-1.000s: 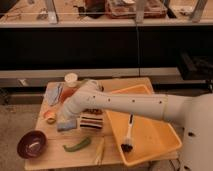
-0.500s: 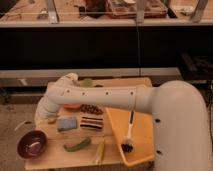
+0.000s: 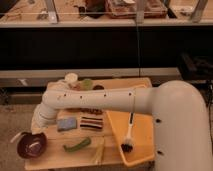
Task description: Place fork in purple bowl
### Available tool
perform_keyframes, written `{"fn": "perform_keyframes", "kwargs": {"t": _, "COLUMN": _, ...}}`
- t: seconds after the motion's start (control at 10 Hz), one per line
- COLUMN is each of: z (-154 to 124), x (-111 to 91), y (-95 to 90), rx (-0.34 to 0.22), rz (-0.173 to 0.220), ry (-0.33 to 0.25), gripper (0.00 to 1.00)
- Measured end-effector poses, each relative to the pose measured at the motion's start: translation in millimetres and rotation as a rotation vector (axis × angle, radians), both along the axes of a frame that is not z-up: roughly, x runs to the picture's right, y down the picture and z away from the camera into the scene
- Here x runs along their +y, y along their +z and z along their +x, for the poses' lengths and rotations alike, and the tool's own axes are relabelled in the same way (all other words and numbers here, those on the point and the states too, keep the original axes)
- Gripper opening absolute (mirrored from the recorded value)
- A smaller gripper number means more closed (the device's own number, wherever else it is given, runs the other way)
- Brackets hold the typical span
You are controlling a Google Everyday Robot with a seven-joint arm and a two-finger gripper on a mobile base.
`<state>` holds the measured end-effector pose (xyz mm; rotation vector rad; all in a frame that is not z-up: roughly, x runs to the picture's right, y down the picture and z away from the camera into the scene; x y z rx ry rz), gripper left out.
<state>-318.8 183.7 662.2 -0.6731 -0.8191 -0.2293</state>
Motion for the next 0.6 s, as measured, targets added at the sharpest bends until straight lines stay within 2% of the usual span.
{"fn": "perform_keyframes", "kwargs": {"t": 0.3, "z": -9.1, "x": 28.1, "y": 11.1, "rx": -0.02, "rz": -0.006, "ry": -0.066, "gripper": 0.12}}
{"fn": "perform_keyframes", "kwargs": {"t": 0.6, "z": -14.7, "x": 28.4, "y": 16.6, "rx": -0.014, "rz": 0.015, "ry": -0.092, "gripper": 0.12}}
